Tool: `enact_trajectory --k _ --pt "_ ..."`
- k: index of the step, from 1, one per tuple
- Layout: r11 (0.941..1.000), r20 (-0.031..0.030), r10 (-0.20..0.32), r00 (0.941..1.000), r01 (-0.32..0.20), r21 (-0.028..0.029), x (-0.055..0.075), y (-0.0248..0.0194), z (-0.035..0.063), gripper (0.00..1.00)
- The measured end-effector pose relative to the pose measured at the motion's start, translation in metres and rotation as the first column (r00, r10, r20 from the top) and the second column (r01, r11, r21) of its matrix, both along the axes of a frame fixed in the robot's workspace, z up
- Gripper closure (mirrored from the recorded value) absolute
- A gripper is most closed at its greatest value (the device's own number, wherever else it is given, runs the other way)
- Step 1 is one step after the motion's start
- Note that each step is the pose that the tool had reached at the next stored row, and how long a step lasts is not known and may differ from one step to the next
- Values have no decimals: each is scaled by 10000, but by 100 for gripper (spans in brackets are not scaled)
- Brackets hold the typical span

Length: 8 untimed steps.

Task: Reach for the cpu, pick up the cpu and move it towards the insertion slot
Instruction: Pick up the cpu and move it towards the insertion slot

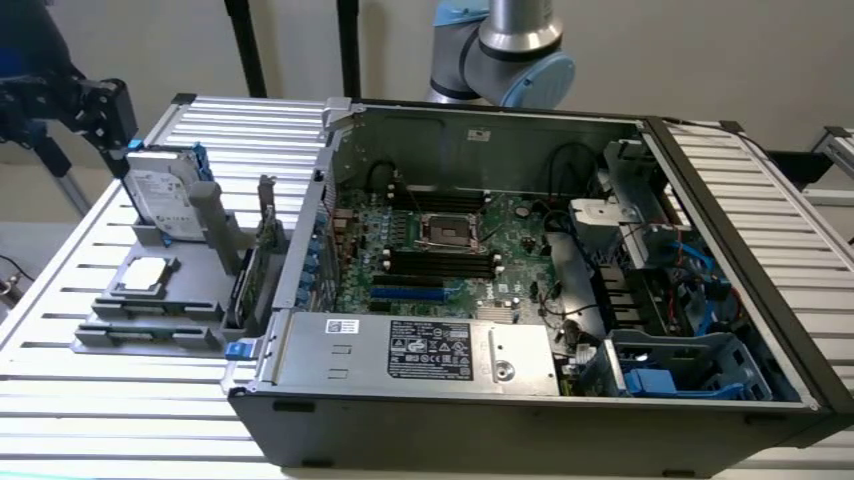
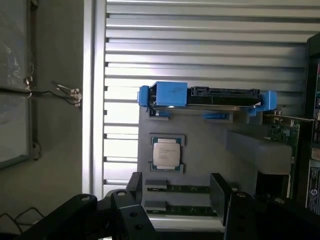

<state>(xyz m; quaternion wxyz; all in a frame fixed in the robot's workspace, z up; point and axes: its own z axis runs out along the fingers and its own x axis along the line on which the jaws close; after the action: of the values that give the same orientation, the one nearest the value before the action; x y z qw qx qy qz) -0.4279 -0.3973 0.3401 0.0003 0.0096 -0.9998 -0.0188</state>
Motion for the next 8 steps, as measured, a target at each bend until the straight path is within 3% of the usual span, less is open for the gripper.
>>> enact_trajectory --k 8 --pt "10000 -1 23 10000 -23 -1 0 -11 -146 35"
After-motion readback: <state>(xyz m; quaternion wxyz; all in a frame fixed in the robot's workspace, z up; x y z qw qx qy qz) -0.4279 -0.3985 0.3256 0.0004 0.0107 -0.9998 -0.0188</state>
